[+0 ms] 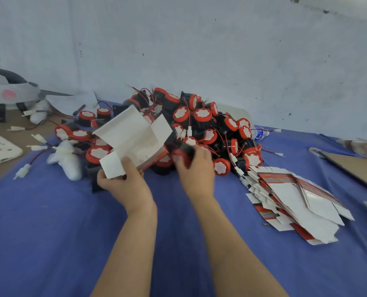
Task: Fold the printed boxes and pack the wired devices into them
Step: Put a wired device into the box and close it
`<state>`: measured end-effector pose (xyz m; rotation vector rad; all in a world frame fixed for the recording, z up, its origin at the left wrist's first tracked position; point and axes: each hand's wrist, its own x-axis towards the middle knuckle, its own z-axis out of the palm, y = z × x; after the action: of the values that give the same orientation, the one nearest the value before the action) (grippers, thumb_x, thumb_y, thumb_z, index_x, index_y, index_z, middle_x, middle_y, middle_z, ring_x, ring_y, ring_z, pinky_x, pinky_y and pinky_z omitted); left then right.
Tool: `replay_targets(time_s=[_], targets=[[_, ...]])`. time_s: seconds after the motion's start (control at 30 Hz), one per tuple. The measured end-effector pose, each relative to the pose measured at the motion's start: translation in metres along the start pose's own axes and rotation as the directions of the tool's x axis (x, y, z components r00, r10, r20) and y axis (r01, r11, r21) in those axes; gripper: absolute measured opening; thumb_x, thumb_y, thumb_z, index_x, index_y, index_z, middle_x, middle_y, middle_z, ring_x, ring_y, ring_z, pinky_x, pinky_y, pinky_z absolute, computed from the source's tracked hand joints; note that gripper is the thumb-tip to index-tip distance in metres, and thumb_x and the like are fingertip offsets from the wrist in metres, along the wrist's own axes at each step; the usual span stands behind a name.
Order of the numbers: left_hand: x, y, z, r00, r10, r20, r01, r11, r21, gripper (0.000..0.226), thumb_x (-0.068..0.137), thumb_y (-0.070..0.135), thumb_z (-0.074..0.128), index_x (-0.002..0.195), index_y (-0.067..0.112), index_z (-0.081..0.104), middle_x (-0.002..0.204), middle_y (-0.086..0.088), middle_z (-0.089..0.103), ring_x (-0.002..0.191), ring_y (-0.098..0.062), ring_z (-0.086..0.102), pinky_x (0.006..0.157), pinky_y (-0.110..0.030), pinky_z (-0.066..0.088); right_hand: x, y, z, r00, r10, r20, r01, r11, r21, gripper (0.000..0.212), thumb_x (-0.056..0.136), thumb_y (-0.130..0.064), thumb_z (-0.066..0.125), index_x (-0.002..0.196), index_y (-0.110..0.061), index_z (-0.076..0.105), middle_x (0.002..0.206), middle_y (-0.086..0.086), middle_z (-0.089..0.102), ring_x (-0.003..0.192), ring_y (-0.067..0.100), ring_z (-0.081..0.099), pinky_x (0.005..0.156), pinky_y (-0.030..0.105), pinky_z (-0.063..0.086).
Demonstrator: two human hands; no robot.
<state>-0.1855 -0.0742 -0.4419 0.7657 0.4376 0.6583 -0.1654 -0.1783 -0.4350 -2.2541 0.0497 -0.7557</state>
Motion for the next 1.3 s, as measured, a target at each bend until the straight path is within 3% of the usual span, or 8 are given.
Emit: replay_targets(time_s=[0.13, 0.2, 0.33, 0.47, 0.63, 0.77, 1.03, 1.3], targets=[[-0.009, -0.011, 0.003, 0.989, 0.039, 0.143, -0.057, 0.991, 0.124, 0.063, 0.094, 0.018, 0.06, 0.144, 0.016, 0.022, 0.107, 0.014, 0.055, 0.089, 0.007, 0.058, 0.079, -0.013, 0.05, 0.008, 0.026, -0.061, 0.856, 0.476, -0.203, -0.264, 0.739, 0.62, 0.025, 0.098, -0.037, 0.048, 0.112, -0.018, 0.054, 0.112, 0.0, 0.059, 0.102, 0.013, 0.059, 0.084, 0.026, 0.047], [-0.018, -0.019, 0.005, 0.961, 0.028, 0.275, -0.11, 0.952, 0.286, 0.066, 0.093, 0.022, 0.06, 0.146, 0.018, 0.021, 0.105, 0.014, 0.056, 0.088, 0.005, 0.057, 0.068, -0.006, 0.044, 0.011, 0.033, -0.095, 0.782, 0.586, -0.214, -0.185, 0.545, 0.818, 0.028, 0.1, -0.034, 0.044, 0.117, -0.014, 0.054, 0.111, 0.002, 0.06, 0.101, 0.016, 0.063, 0.083, 0.029, 0.054], [-0.032, -0.039, 0.002, 0.835, -0.037, 0.549, -0.349, 0.736, 0.58, 0.052, 0.097, 0.029, 0.05, 0.145, 0.016, 0.034, 0.126, -0.002, 0.053, 0.1, -0.013, 0.057, 0.084, -0.032, 0.05, -0.005, 0.028, -0.134, 0.799, 0.562, -0.214, 0.01, 0.343, 0.939, 0.039, 0.1, -0.029, 0.05, 0.133, -0.007, 0.047, 0.097, -0.006, 0.061, 0.074, 0.006, 0.071, 0.062, 0.015, 0.053], [-0.047, -0.048, 0.0, 0.794, -0.11, 0.598, -0.448, 0.559, 0.698, 0.051, 0.102, 0.039, 0.033, 0.144, 0.011, 0.031, 0.137, -0.007, 0.037, 0.1, -0.018, 0.048, 0.08, -0.032, 0.039, -0.02, 0.019, -0.123, 0.885, 0.465, 0.029, -0.189, 0.301, 0.935, 0.038, 0.094, -0.015, 0.057, 0.13, -0.006, 0.048, 0.081, -0.003, 0.069, 0.07, 0.012, 0.071, 0.058, 0.018, 0.053], [-0.051, -0.05, -0.002, 0.774, -0.135, 0.618, -0.439, 0.59, 0.678, 0.05, 0.103, 0.039, 0.027, 0.143, 0.012, 0.036, 0.136, -0.01, 0.048, 0.119, -0.031, 0.048, 0.1, -0.049, 0.04, -0.035, 0.018, -0.081, 0.852, 0.445, 0.277, -0.516, 0.617, 0.594, 0.017, 0.087, -0.023, 0.067, 0.097, -0.012, 0.059, 0.091, 0.009, 0.07, 0.07, 0.018, 0.071, 0.065, 0.029, 0.059], [-0.054, -0.05, 0.0, 0.778, -0.221, 0.588, -0.355, 0.618, 0.702, 0.053, 0.101, 0.05, 0.022, 0.124, 0.014, 0.054, 0.119, -0.004, 0.06, 0.113, -0.024, 0.052, 0.1, -0.043, 0.041, -0.043, 0.025, -0.056, 0.943, 0.311, 0.121, -0.308, 0.95, -0.043, 0.041, 0.087, -0.058, 0.055, 0.087, -0.018, 0.06, 0.08, -0.006, 0.063, 0.072, 0.007, 0.057, 0.054, 0.02, 0.041], [-0.049, -0.052, 0.001, 0.762, -0.223, 0.608, -0.394, 0.586, 0.708, 0.035, 0.1, 0.042, 0.039, 0.115, 0.014, 0.053, 0.107, -0.002, 0.059, 0.098, -0.021, 0.056, 0.082, -0.036, 0.046, -0.034, 0.026, -0.06, 0.958, 0.268, 0.096, -0.212, 0.897, -0.388, 0.049, 0.098, -0.051, 0.037, 0.095, -0.01, 0.062, 0.099, 0.006, 0.055, 0.106, 0.027, 0.045, 0.07, 0.032, 0.035], [-0.052, -0.05, 0.0, 0.734, -0.167, 0.659, -0.493, 0.536, 0.685, 0.019, 0.099, 0.023, 0.041, 0.107, 0.009, 0.05, 0.103, -0.011, 0.061, 0.098, -0.03, 0.055, 0.079, -0.047, 0.049, -0.028, 0.026, -0.066, 0.996, 0.086, 0.003, -0.082, 0.958, -0.275, 0.023, 0.097, -0.015, 0.046, 0.114, -0.016, 0.061, 0.116, -0.003, 0.058, 0.1, 0.015, 0.054, 0.069, 0.023, 0.036]])
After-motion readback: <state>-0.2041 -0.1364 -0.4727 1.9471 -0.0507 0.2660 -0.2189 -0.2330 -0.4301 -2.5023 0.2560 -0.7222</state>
